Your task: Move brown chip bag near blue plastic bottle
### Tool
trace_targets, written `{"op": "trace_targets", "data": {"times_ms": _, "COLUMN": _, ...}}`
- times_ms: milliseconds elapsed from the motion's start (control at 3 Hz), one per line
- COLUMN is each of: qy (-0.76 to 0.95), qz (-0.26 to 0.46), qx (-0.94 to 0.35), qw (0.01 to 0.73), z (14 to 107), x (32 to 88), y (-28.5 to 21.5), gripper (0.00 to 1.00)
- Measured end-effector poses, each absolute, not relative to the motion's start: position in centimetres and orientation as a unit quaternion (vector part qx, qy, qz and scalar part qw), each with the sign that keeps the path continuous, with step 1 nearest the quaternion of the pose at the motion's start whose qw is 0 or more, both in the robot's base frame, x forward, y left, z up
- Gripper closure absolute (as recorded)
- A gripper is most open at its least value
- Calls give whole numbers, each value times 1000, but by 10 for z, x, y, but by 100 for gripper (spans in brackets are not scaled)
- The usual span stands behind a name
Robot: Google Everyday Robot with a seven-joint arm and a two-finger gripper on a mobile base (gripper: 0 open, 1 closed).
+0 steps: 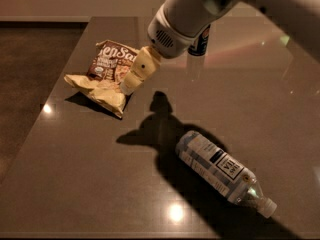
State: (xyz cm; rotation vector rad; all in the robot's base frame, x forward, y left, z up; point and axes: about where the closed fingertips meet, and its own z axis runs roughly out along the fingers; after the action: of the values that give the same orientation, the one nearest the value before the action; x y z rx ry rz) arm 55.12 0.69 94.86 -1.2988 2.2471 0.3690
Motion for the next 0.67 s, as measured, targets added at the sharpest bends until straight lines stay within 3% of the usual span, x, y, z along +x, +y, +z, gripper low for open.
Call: {"op": "trace_targets", "data": {"times_ms": 667, "qy": 888, "qz": 117, "qx": -393, "qw": 206, "z": 904, "x": 600, "y": 55, "gripper": 0}}
